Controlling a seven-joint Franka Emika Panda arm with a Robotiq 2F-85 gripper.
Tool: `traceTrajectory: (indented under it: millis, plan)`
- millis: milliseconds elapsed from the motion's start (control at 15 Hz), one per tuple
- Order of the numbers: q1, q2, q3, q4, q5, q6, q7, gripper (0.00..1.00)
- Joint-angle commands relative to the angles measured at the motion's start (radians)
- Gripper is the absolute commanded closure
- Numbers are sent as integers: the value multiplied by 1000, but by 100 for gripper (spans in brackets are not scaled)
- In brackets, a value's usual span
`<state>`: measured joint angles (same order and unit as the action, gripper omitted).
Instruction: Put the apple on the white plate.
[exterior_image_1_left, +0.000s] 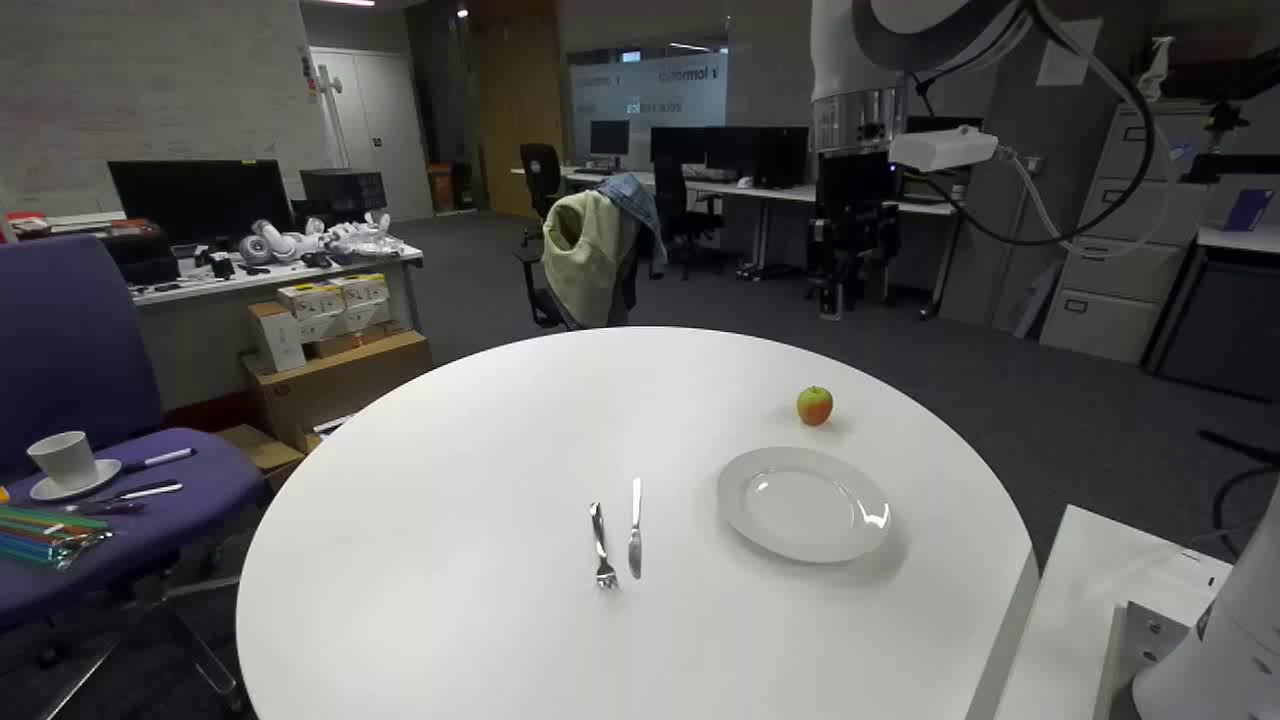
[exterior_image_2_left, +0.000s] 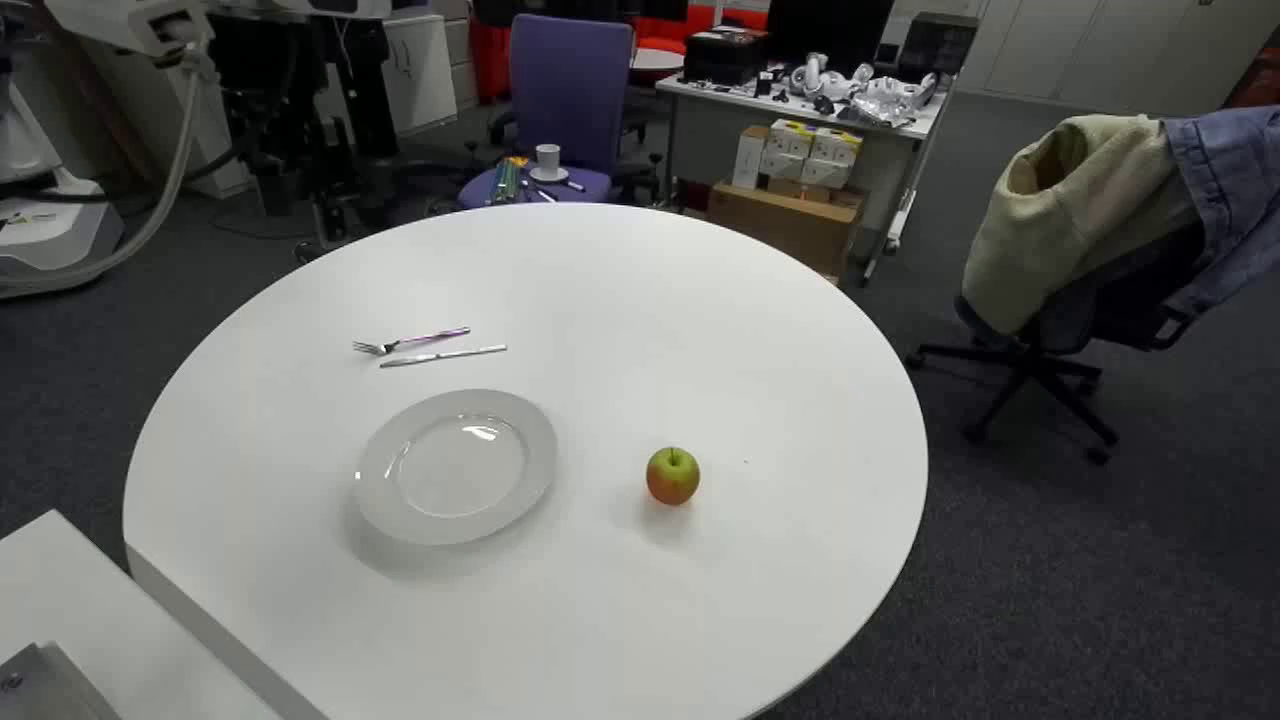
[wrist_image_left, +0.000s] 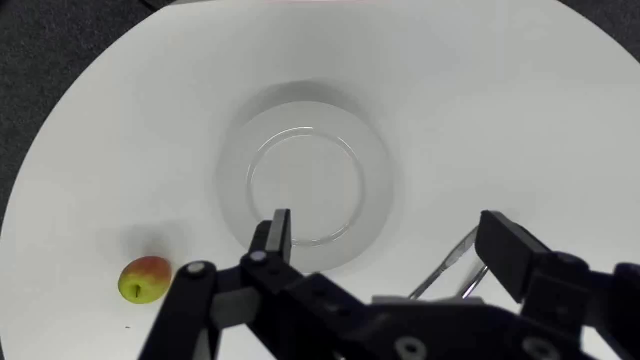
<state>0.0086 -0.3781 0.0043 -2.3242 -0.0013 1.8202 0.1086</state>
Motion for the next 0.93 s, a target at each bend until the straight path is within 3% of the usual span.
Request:
traceTrajectory:
  millis: [0,333,867]
  plan:
    - [-7,1,6,2,2,-1,-2,0]
    - [-7,1,6,2,2,-1,-2,0]
    - [-93,104,-69,-25,-153,137,-45,0]
